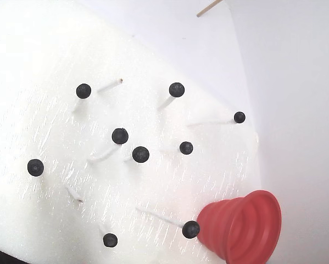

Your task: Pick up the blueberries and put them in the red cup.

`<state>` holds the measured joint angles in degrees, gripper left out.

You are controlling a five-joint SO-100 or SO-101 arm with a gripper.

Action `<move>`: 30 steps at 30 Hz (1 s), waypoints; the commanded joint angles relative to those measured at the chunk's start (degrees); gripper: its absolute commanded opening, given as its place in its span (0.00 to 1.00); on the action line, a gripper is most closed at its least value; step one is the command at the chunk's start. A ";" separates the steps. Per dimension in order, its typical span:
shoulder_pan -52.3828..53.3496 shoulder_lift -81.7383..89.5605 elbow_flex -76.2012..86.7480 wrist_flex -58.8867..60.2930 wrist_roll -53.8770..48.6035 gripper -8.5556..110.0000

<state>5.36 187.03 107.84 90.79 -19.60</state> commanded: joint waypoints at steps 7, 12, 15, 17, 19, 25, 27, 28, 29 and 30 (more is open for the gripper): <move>0.26 -4.48 -2.46 -4.04 -15.73 0.19; 0.26 -5.01 -0.35 -5.19 -25.22 0.19; -0.18 -5.36 1.67 -6.94 -30.06 0.19; -0.79 -6.06 2.99 -8.17 -32.87 0.19; -1.23 -6.68 3.96 -8.96 -35.95 0.20; -3.43 -9.40 7.38 -12.04 -44.12 0.20; -4.48 -10.90 7.29 -12.39 -46.32 0.20; -4.75 -11.25 7.29 -12.48 -47.46 0.20; -5.19 -11.60 7.38 -12.66 -48.60 0.20; -5.71 -12.30 7.82 -13.01 -49.75 0.20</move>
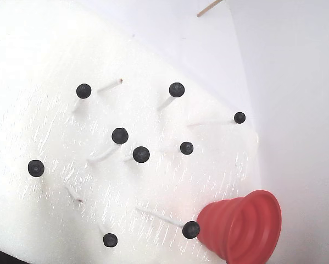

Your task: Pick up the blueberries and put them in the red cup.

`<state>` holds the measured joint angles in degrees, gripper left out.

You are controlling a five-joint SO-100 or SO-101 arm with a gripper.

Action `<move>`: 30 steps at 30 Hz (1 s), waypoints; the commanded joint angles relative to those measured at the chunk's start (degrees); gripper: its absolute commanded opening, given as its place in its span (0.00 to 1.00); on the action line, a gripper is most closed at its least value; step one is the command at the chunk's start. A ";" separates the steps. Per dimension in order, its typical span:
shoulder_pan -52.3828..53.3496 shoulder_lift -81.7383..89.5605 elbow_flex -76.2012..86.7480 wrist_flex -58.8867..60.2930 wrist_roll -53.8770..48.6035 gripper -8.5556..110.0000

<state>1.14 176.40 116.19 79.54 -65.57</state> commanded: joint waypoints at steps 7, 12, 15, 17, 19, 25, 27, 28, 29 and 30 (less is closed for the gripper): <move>-3.16 -0.53 3.34 -1.14 -10.11 0.20; -3.69 -2.46 4.66 -2.37 -13.18 0.20; -3.78 -4.39 3.52 -2.55 -15.47 0.20; -4.04 -4.75 5.01 -4.04 -16.87 0.20; -3.69 -4.57 6.42 -5.45 -18.63 0.20; -5.36 -7.56 5.80 -7.38 -22.41 0.20; -5.19 -8.70 5.71 -8.35 -23.73 0.20; -5.01 -9.84 5.71 -9.14 -24.35 0.20; -4.92 -11.16 5.71 -10.20 -25.05 0.20; -4.83 -12.39 5.62 -11.25 -25.84 0.20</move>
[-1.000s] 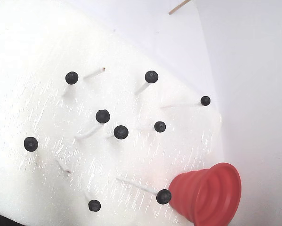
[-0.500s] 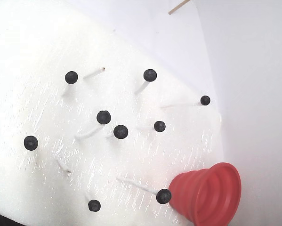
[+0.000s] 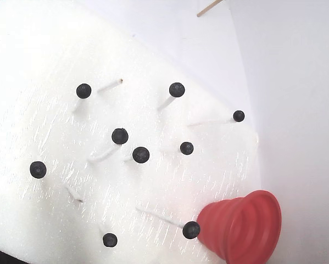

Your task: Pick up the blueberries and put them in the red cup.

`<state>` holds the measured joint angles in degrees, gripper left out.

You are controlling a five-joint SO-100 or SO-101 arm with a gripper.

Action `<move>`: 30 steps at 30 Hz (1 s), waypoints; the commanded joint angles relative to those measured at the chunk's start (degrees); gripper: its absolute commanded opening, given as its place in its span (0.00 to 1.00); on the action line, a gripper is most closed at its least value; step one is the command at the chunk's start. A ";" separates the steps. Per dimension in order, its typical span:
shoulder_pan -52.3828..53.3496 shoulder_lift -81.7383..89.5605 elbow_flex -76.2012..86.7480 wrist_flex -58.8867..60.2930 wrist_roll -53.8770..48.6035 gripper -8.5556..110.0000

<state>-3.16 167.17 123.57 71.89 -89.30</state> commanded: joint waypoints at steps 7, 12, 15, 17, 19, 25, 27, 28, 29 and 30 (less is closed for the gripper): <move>2.29 -7.12 -0.09 -8.88 -7.47 0.20; 4.04 -9.14 2.29 -11.51 -10.63 0.20; 4.48 -10.46 3.25 -13.10 -11.51 0.20; 5.36 -10.72 3.34 -13.36 -12.30 0.20; 6.06 -12.04 3.43 -14.33 -13.27 0.20; 7.38 -16.87 3.96 -17.05 -14.33 0.20; 7.65 -18.37 4.31 -18.19 -14.85 0.20; 7.73 -18.98 4.48 -18.81 -15.12 0.20; 7.73 -19.69 4.48 -19.25 -15.21 0.20; 7.82 -20.48 4.48 -19.42 -15.29 0.20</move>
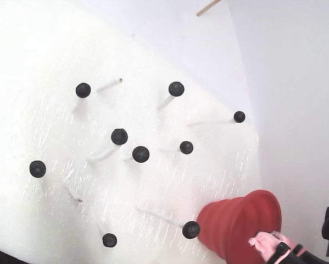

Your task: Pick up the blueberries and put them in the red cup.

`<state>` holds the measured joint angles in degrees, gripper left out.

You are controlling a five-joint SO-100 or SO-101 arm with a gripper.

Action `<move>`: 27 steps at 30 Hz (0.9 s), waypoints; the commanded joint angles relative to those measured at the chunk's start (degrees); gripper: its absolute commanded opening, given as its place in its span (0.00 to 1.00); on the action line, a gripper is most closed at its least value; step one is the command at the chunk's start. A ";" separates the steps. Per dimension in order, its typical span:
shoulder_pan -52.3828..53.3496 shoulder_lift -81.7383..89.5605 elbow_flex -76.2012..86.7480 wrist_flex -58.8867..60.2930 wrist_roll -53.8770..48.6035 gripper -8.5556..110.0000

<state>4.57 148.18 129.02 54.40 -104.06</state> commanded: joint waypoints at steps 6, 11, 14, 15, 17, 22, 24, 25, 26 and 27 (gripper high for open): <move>0.18 -6.33 -0.18 -5.45 -0.70 0.20; 0.79 -8.96 0.35 -7.82 -1.23 0.20; 1.32 -10.37 0.79 -9.05 -1.76 0.20; 1.41 -10.90 0.88 -9.49 -2.02 0.21; 1.58 -12.57 1.05 -10.46 -2.64 0.21; 2.99 -15.12 1.93 -13.45 -4.48 0.21; 3.16 -15.82 2.29 -14.41 -5.19 0.21; 3.25 -16.17 2.46 -14.85 -5.36 0.21; 3.34 -16.35 2.55 -15.03 -5.63 0.21; 3.52 -16.44 2.72 -15.21 -5.89 0.21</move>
<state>8.09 131.31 132.36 40.52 -109.16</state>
